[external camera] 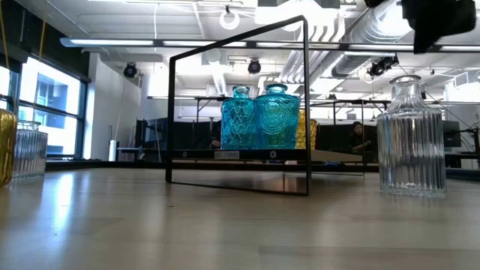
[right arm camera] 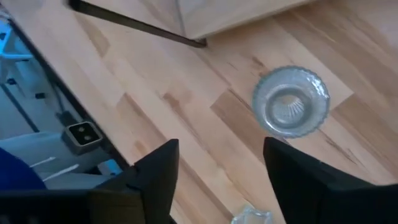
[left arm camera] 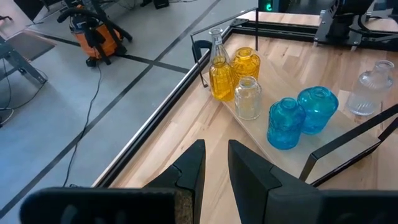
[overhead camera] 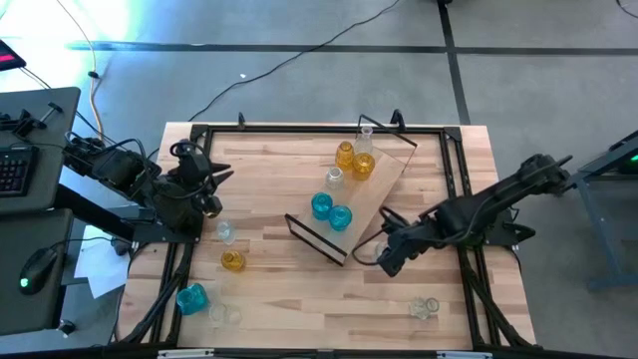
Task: Sort vases onto shelf
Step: Put the middle top transparent vase on the shelf and align with the other transparent vase
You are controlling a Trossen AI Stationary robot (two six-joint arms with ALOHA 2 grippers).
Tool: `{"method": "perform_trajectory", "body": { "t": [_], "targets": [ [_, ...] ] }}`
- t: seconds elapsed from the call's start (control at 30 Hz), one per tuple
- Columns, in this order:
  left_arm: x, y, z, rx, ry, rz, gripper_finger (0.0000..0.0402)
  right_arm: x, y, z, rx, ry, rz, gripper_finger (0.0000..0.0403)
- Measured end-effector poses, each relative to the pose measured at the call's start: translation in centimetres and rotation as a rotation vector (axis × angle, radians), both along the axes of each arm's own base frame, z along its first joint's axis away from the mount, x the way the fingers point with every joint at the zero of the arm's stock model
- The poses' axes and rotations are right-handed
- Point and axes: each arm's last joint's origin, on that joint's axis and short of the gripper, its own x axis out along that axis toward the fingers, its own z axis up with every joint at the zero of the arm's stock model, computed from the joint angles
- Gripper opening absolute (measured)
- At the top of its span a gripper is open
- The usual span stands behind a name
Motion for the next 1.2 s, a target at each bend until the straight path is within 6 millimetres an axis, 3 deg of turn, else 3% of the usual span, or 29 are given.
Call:
{"method": "perform_trajectory", "body": {
  "t": [0.17,0.8,1.2],
  "targets": [
    [0.0,0.0,0.0,-0.011,0.007,-0.011,0.0060,-0.2,-0.1,-1.0,-0.007,0.032,-0.017,0.0223],
    [0.0,0.0,0.0,-0.014,0.006,-0.011,0.0060,-0.4,-1.6,-1.4,-0.118,0.082,-0.065,0.0204],
    [0.0,0.0,-0.1,-0.013,0.006,-0.011,0.0060,1.8,-0.6,-3.9,-0.100,0.146,0.053,0.0204]
  ]
}}
